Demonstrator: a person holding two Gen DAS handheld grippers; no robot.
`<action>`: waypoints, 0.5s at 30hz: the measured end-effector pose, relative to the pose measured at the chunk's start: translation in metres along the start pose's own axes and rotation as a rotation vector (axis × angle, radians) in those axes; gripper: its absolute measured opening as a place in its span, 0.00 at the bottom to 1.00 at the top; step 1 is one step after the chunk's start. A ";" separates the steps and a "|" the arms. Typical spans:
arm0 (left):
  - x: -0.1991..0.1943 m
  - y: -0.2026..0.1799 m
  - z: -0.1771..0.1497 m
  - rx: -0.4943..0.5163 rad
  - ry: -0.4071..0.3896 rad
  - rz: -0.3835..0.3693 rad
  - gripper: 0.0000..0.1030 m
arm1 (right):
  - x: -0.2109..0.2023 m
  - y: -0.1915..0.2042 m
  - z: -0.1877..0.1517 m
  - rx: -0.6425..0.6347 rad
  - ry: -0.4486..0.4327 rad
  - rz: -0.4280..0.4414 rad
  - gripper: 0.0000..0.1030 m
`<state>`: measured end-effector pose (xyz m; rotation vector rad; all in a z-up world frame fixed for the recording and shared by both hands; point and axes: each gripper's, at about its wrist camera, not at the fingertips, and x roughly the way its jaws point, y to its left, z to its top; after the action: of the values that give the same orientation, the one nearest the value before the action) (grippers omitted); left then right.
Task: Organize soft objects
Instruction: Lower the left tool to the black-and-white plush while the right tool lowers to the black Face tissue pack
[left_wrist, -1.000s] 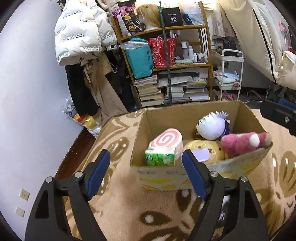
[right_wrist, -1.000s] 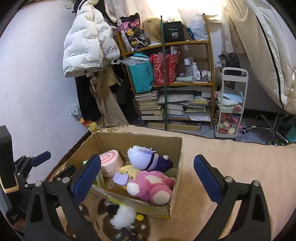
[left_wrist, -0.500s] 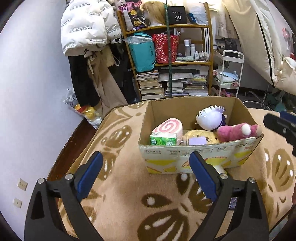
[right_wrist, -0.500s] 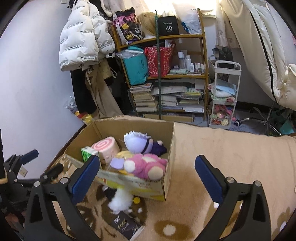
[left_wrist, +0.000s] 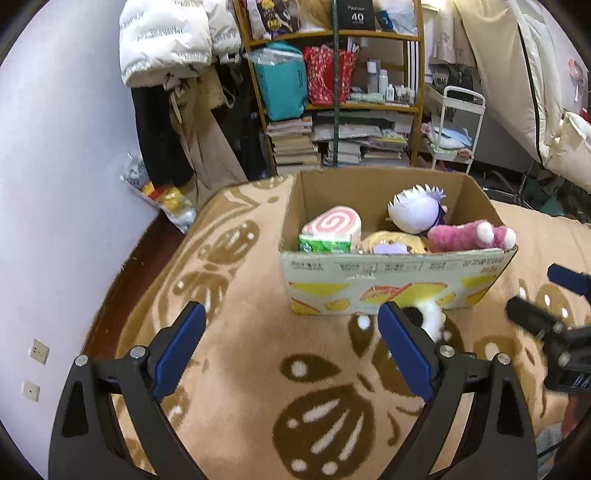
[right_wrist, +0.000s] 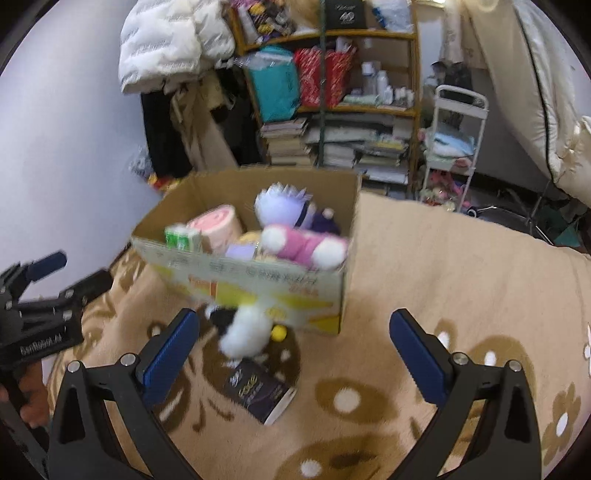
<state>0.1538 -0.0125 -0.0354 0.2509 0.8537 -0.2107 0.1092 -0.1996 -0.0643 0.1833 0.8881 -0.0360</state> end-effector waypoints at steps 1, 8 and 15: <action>0.002 -0.001 0.000 -0.001 0.009 -0.005 0.90 | 0.003 0.003 -0.002 -0.004 0.010 0.001 1.00; 0.017 -0.005 -0.002 0.004 0.051 -0.017 0.90 | 0.031 0.016 -0.017 0.007 0.105 0.023 1.00; 0.042 -0.011 -0.003 0.001 0.113 -0.056 0.90 | 0.056 0.027 -0.031 0.008 0.160 -0.015 1.00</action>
<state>0.1755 -0.0257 -0.0713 0.2422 0.9734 -0.2508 0.1235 -0.1656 -0.1224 0.1894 1.0488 -0.0392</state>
